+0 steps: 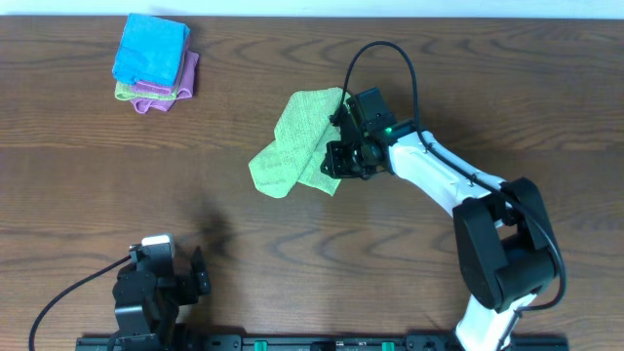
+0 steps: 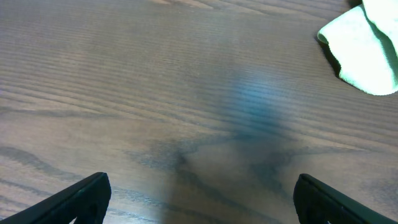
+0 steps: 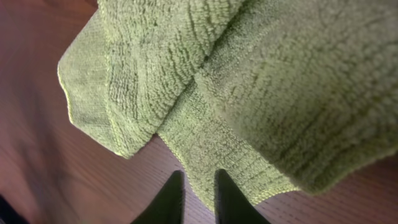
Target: Fold the cloth
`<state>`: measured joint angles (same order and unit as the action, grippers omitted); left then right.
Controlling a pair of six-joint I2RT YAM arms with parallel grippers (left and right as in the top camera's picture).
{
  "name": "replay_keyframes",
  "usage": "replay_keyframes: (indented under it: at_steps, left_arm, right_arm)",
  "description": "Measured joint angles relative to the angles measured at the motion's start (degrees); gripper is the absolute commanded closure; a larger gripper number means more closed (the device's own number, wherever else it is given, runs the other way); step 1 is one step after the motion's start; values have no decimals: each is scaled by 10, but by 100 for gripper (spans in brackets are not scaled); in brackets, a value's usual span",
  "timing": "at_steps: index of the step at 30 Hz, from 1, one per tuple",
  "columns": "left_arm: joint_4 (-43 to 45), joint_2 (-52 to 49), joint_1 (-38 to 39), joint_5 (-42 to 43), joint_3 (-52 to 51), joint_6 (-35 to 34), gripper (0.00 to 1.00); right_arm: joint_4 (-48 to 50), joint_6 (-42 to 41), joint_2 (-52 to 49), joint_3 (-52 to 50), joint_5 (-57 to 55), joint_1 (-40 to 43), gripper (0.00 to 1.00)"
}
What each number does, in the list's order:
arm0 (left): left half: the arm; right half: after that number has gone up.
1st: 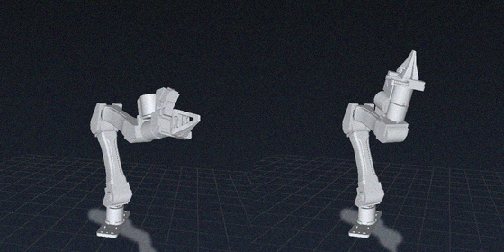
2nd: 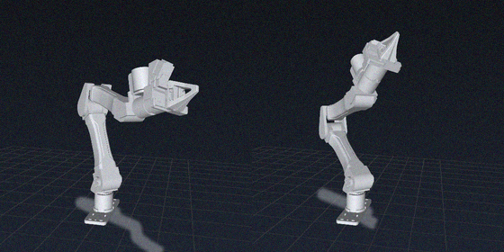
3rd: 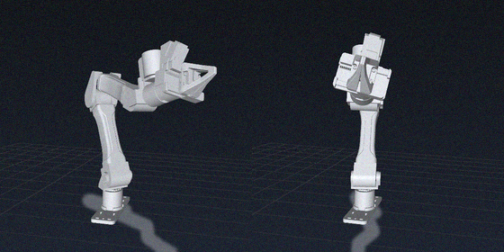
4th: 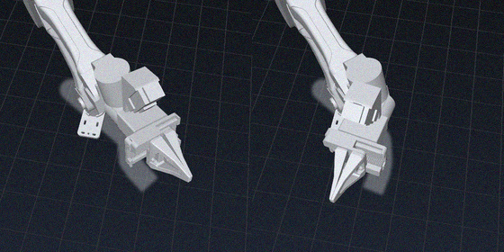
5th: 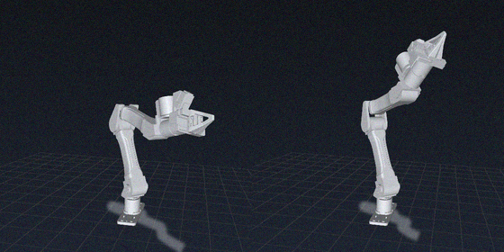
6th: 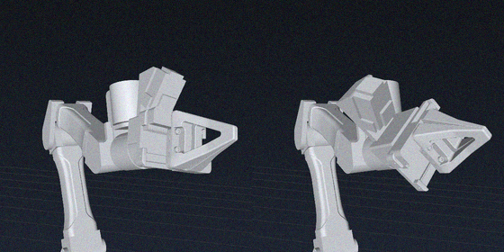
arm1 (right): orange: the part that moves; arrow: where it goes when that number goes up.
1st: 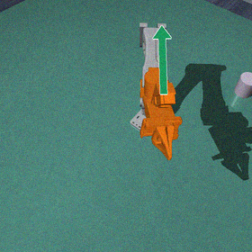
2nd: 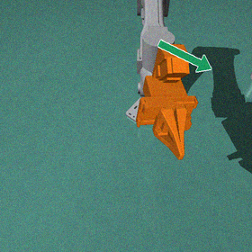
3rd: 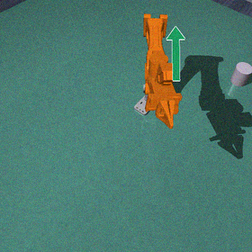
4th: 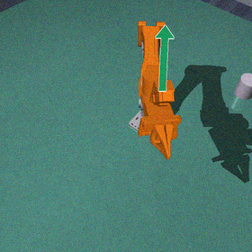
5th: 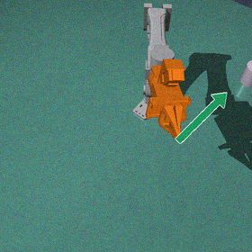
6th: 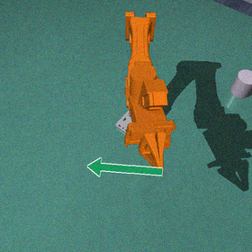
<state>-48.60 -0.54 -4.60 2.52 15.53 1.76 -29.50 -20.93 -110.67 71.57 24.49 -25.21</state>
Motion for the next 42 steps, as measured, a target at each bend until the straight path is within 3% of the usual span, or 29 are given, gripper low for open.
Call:
replay_keyframes:
  at_steps: [1, 3, 5, 7, 11, 15, 25, 30, 37, 42]
  left_arm:
    - [0, 0, 0, 0, 0, 0, 5]
    - [0, 0, 0, 0, 0, 0, 5]
    - [0, 0, 0, 0, 0, 0, 5]
    - [0, 0, 0, 0, 0, 0, 5]
    - [0, 0, 0, 0, 0, 0, 5]
    - [0, 0, 0, 0, 0, 0, 5]
    - [0, 0, 0, 0, 0, 0, 5]
    - [0, 0, 0, 0, 0, 0, 5]
    - [0, 0, 0, 0, 0, 0, 5]
    - [-1, 0, 0, -2, 0, 0, 5]
  right_arm:
    - [-1, -2, 0, 0, -1, 0, 99]
    - [-7, -1, 0, 0, -3, -1, 71]
    - [-13, 5, 0, 0, -6, -1, 54]
    - [-19, 19, 0, 0, -9, -1, 46]
    - [-63, 36, 3, -1, -51, -1, 43]
    - [-83, 57, 5, -1, -92, -2, 43]
    - [-7, 76, 5, -1, -141, -2, 47]
    - [8, 78, 0, -1, -136, -2, 58]
    - [23, 80, -13, -1, -112, -2, 89]
    - [23, 80, -13, -1, -106, -2, 92]
